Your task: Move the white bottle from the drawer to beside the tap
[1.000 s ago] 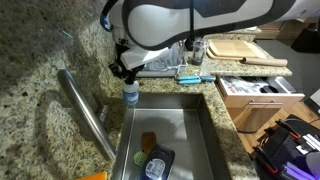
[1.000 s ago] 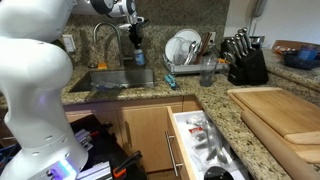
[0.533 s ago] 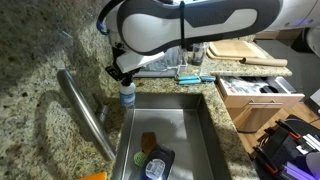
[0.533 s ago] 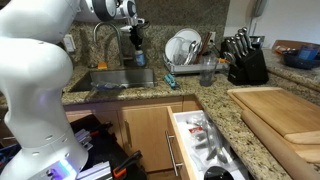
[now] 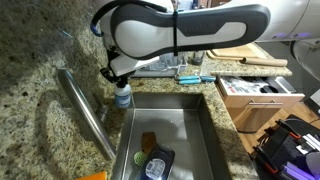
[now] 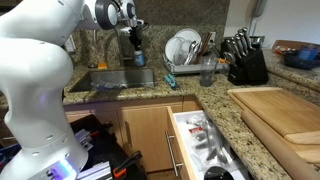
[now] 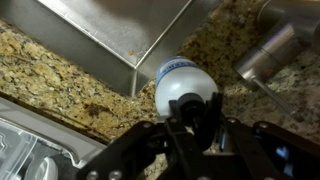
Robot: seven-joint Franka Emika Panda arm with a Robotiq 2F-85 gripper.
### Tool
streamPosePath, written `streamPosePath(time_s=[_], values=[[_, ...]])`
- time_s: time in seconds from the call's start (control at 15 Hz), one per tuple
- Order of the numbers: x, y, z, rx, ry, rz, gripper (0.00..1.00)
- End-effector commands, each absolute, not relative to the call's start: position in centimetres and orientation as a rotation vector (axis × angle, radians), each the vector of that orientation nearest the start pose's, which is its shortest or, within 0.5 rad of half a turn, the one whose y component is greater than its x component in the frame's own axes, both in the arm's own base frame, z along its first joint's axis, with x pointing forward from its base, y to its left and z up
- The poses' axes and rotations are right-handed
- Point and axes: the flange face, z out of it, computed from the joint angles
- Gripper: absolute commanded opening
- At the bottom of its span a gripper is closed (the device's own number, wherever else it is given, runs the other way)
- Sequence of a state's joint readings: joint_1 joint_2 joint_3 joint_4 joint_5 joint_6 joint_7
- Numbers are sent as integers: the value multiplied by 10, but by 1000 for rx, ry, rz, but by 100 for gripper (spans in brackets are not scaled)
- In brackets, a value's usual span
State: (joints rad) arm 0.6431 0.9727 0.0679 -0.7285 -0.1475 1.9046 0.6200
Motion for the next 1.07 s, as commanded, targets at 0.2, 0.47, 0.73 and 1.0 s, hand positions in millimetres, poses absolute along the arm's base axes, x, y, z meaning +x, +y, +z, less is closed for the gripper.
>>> streamPosePath(time_s=[0.2, 0.47, 0.73, 1.0], values=[[644, 503, 398, -3001, -105, -375, 6], [643, 503, 396, -3010, -119, -384, 23], [644, 498, 388, -3049, -106, -367, 6], [647, 498, 374, -3065, -101, -367, 6]])
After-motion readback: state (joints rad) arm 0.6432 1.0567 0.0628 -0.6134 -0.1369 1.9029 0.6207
